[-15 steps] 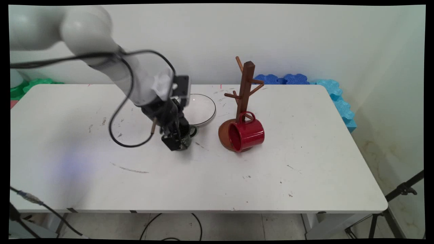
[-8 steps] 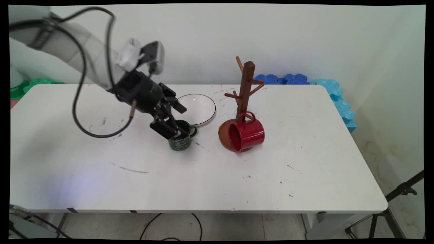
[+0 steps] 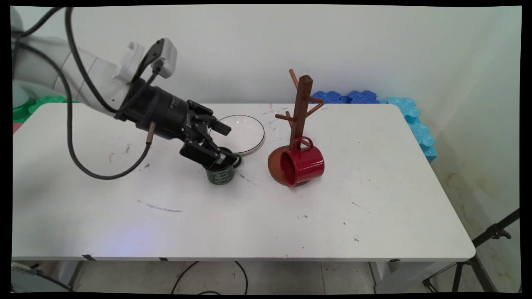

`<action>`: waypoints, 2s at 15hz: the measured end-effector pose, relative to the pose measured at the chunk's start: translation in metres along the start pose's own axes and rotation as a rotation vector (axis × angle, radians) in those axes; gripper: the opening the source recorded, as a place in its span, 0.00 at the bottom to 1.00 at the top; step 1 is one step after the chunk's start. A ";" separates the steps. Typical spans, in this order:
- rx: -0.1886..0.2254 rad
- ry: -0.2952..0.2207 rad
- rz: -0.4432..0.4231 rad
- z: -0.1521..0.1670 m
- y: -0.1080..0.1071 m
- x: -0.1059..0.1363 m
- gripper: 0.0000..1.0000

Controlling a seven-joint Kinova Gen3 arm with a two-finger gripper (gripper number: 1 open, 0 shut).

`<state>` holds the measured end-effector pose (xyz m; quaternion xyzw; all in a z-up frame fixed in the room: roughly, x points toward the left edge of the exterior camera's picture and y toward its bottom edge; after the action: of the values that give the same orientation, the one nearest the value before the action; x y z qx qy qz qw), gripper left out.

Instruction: Pick up the red mug from the rack

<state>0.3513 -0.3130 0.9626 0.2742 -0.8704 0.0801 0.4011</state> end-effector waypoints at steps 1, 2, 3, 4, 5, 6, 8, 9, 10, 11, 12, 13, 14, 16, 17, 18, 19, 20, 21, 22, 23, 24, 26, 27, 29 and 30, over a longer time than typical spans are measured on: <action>0.003 0.017 -0.015 0.001 0.002 -0.004 1.00; 0.009 0.039 -0.032 0.003 0.004 -0.007 1.00; 0.016 0.063 -0.046 0.007 0.005 -0.010 1.00; 0.023 0.081 -0.058 0.011 0.006 -0.012 1.00; 0.031 0.103 -0.069 0.016 0.007 -0.015 1.00; 0.038 0.121 -0.077 0.021 0.007 -0.016 1.00; 0.053 0.162 -0.095 0.035 0.008 -0.019 1.00; 0.058 0.178 -0.102 0.041 0.009 -0.020 1.00; 0.062 0.197 -0.110 0.048 0.009 -0.021 1.00; 0.065 0.218 -0.118 0.056 0.009 -0.022 1.00; 0.065 0.239 -0.126 0.064 0.010 -0.021 1.00; 0.065 0.258 -0.132 0.070 0.010 -0.020 1.00; 0.064 0.271 -0.136 0.073 0.010 -0.020 1.00; 0.061 0.310 -0.149 0.083 0.009 -0.018 1.00; 0.057 0.328 -0.155 0.087 0.008 -0.018 1.00; 0.054 0.341 -0.160 0.090 0.007 -0.017 1.00; 0.052 0.354 -0.165 0.093 0.007 -0.017 1.00; 0.050 0.365 -0.172 0.095 0.005 -0.018 1.00; 0.052 0.373 -0.177 0.098 0.004 -0.018 1.00; 0.060 0.385 -0.181 0.100 0.003 -0.020 1.00; 0.070 0.395 -0.180 0.104 0.003 -0.021 1.00; 0.077 0.402 -0.181 0.108 0.004 -0.024 1.00; 0.081 0.411 -0.181 0.117 0.007 -0.029 1.00; 0.080 0.413 -0.185 0.121 0.010 -0.032 1.00; 0.076 0.413 -0.189 0.126 0.013 -0.035 1.00; 0.074 0.414 -0.190 0.127 0.015 -0.037 1.00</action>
<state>0.2794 -0.3310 0.8519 0.3470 -0.7362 0.1283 0.5667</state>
